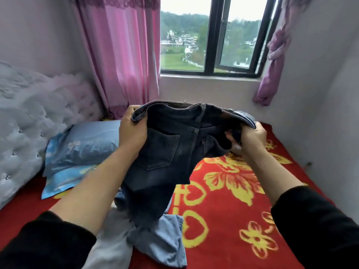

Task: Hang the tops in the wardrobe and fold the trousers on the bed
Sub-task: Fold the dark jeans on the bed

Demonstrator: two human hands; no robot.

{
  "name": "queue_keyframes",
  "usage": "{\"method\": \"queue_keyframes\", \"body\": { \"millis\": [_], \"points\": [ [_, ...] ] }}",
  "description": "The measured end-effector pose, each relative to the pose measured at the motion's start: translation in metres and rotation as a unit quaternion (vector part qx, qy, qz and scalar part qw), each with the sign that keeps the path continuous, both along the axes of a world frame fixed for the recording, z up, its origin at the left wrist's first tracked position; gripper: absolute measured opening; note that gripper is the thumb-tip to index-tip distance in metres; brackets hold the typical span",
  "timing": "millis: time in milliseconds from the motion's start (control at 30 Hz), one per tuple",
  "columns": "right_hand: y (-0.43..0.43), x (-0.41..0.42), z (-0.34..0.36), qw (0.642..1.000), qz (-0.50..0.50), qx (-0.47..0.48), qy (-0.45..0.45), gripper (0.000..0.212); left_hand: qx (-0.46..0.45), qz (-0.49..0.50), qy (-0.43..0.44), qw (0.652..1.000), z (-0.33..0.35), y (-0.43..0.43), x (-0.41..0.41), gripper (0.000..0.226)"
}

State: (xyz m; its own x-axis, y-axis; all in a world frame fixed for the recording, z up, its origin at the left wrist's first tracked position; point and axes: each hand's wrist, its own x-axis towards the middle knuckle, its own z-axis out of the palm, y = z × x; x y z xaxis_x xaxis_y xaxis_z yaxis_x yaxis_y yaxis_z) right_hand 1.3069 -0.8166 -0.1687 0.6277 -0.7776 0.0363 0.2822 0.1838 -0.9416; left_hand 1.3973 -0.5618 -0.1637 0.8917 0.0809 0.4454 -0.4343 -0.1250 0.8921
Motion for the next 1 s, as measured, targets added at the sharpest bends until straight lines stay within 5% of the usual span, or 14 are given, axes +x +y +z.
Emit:
{"method": "queue_keyframes", "body": {
  "millis": [167,367,767,1000],
  "points": [
    [-0.028,-0.033,0.092,0.979,-0.12,-0.156,-0.05,0.017,-0.031,-0.039,-0.085,0.995,0.093,-0.034,-0.023,0.007],
    [-0.061,-0.082,0.162,0.906,-0.247,-0.339,-0.06,0.019,-0.093,-0.097,-0.166,0.977,0.169,-0.065,-0.04,0.01],
    [-0.126,-0.08,0.137,0.888,-0.262,-0.379,0.014,0.011,-0.066,-0.142,-0.059,0.986,0.131,-0.139,0.007,0.003],
    [-0.219,0.01,0.07,0.909,-0.118,-0.346,0.2,0.012,0.055,-0.222,0.163,0.96,0.066,-0.221,0.118,0.011]
  ]
}}
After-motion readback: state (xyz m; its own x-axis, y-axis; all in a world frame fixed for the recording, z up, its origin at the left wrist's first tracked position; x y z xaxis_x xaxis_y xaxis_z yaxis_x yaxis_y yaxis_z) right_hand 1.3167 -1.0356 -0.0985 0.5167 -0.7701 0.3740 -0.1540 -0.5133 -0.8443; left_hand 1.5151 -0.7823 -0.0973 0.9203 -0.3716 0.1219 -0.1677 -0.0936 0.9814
